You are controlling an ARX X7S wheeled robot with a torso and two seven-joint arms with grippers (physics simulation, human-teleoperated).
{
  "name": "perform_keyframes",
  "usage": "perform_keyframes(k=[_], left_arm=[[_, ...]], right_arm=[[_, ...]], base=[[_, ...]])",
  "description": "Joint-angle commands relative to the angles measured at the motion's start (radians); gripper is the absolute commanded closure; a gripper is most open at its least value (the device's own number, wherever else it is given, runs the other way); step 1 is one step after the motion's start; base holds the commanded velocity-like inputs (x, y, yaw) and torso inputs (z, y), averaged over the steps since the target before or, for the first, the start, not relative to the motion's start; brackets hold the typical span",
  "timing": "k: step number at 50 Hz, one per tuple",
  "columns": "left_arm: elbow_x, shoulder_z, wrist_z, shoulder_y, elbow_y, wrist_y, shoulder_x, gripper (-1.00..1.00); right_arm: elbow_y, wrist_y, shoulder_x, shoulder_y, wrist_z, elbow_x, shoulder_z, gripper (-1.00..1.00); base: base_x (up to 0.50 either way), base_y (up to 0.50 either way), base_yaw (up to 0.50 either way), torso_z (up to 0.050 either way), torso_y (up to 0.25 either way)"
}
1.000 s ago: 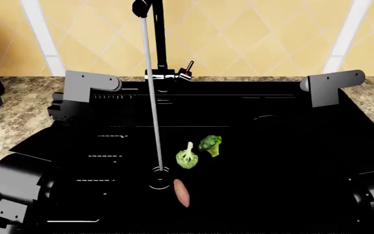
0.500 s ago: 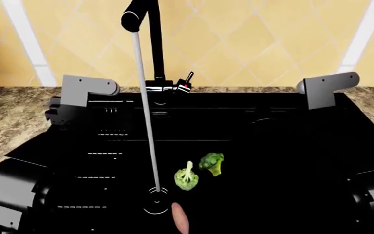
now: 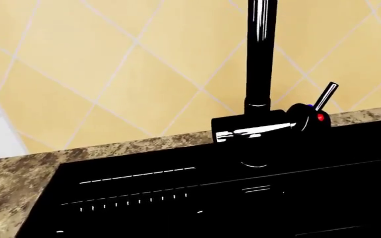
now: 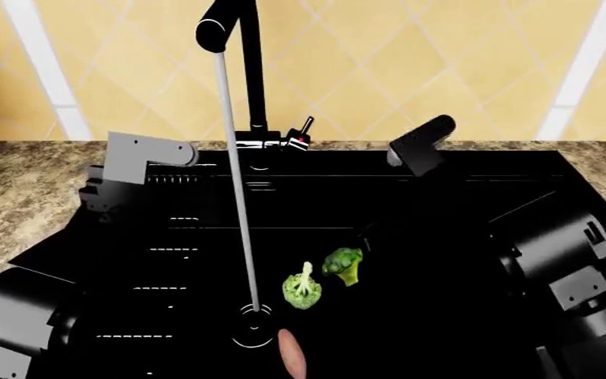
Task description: Pick the sweet potatos and broccolis from the sink and place them in one bowl. Place the broccoli in the other bowl. Then turn off the sink faucet.
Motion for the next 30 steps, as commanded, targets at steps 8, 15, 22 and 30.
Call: perform_keyframes(k=[8, 15, 22, 30], left_arm=[[-0.052, -0.065, -0.026, 0.038, 0.078, -0.043, -0.012, -1.0], [-0.103, -0.123, -0.063, 0.032, 0.219, -0.122, -0.039, -1.0], [-0.129, -0.141, -0.082, 0.009, 0.272, -0.171, -0.047, -1.0], [-0.15, -0.155, -0.09, -0.01, 0.318, -0.219, -0.076, -1.0]], right_arm=[[0.532, -0.169, -0.141, 0.302, -0.42, -0.154, -0.478, -1.0], [0.773, -0.338, -0.234, 0.346, -0.487, -0.216, -0.548, -1.0], [1.047, -0.536, -0.355, 0.367, -0.565, -0.254, -0.591, -1.0], [1.17, -0.632, -0.41, 0.36, -0.62, -0.276, -0.618, -1.0]], base=[[0.0, 0.0, 0.0, 0.0, 0.0], [0.0, 0.0, 0.0, 0.0, 0.0], [0.0, 0.0, 0.0, 0.0, 0.0], [0.0, 0.0, 0.0, 0.0, 0.0]])
